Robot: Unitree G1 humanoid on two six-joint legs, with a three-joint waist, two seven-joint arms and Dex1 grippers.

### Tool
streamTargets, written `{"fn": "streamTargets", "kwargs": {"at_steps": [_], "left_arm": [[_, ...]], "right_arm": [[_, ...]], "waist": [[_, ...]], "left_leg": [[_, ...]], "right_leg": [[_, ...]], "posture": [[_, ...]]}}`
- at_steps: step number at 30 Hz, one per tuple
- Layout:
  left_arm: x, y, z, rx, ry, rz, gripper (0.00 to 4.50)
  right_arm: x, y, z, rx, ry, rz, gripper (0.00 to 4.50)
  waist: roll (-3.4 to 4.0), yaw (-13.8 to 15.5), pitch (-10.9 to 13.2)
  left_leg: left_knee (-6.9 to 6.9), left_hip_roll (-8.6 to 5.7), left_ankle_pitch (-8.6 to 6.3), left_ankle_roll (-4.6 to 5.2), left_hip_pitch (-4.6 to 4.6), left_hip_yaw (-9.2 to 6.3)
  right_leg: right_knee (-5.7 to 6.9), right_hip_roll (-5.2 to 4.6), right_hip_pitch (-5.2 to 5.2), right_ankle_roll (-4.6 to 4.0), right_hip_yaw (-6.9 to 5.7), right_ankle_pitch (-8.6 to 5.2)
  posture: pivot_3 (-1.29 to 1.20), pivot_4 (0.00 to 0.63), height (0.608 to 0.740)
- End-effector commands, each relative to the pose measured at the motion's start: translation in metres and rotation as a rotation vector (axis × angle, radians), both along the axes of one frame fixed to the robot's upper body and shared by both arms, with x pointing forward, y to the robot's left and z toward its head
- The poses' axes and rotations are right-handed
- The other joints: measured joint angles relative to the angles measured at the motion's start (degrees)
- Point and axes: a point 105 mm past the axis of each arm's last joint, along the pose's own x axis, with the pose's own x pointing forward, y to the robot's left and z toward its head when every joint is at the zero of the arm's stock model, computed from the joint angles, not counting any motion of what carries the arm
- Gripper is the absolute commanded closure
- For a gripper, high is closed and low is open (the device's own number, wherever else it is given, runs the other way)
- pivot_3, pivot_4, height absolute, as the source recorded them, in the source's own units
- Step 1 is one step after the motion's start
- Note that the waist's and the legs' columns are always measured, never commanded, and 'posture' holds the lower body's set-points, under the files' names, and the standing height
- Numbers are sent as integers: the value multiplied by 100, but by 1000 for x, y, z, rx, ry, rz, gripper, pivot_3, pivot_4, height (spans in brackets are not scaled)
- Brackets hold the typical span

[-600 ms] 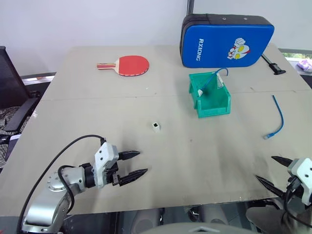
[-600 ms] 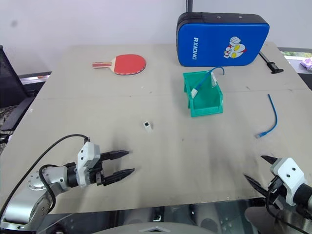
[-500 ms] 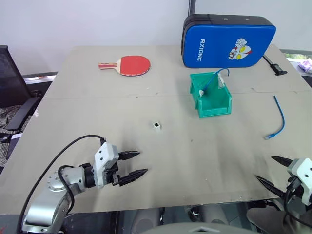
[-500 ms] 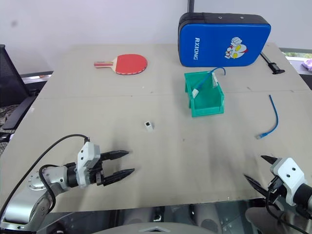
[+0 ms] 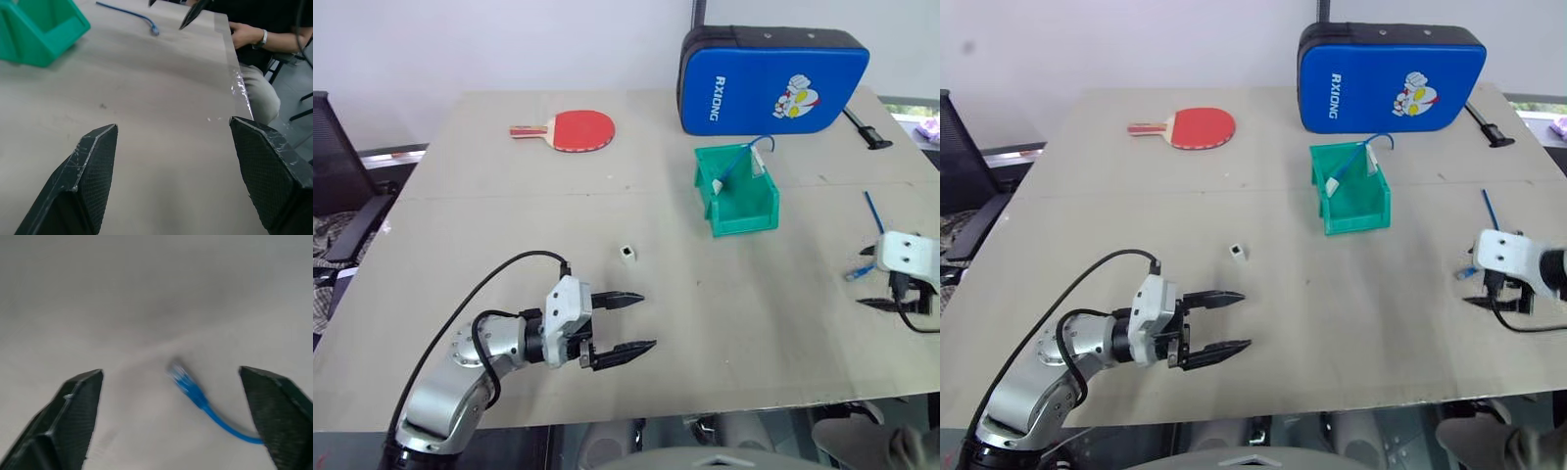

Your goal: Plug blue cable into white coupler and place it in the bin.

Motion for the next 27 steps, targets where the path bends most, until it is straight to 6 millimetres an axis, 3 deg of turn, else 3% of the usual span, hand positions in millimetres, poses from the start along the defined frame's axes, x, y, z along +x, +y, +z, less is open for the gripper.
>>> {"fn": "streamTargets", "kwargs": {"at_steps": [1,2,7,12,14,15,17,20,24,27], "left_arm": [[-7,-8,7,-9,-30,-29,735],[-7,-9,7,-13,-29,-26,735],[-6,-7,6,-19,-33,8,735],[-7,-5,2,-20,-30,35,735],[-8,-3,1,-21,-27,45,735],[-7,-2,0,-24,-23,55,735],[-3,-1,-1,-19,-26,80,735],[8,-1,-1,-26,-42,123,735],[22,-3,-6,40,-68,131,735],[33,0,-10,112,-58,161,735]], "right_arm": [[6,-6,-11,-87,88,67,1817],[13,-10,-14,-129,94,80,2172],[31,-19,-25,-254,161,143,2172],[36,-20,-34,-279,222,176,4363],[40,-10,-33,-232,216,187,4444],[41,-1,-29,-200,209,206,4444],[47,46,-12,-35,178,256,4444],[36,112,0,105,215,307,4444],[17,178,-15,96,258,406,4444],[22,213,-35,77,224,446,4444]], "waist": [[1,2,2],[3,5,3],[6,1,9],[-24,-34,3],[-37,-45,-4],[-41,-47,-6],[-44,-75,-7],[-34,-144,-2],[-9,-89,4],[-9,-46,4]], "left_leg": [[-1,1,0,1,-3,-1],[-2,1,-1,1,-2,0],[5,0,-1,2,3,8],[18,2,-1,3,24,11],[23,3,-1,3,33,10],[25,3,-1,3,34,10],[25,4,-1,3,34,8],[20,13,-1,3,37,-2],[12,24,0,1,18,-34],[10,24,0,1,11,-43]], "right_leg": [[-2,-1,-1,-1,-1,-1],[-3,-1,-1,-2,-1,-1],[-3,-11,6,1,6,-2],[0,-11,30,0,16,-1],[0,-14,42,0,18,-1],[0,-15,44,0,19,-1],[1,-16,44,-1,19,0],[23,-10,38,-10,20,9],[33,7,18,-32,-19,22],[31,10,15,-39,-33,20]], "posture": [[0,150,731],[0,150,731],[0,150,731],[0,150,731],[0,150,731],[0,150,731],[0,150,731],[0,150,731],[0,150,731],[0,150,731]]}}
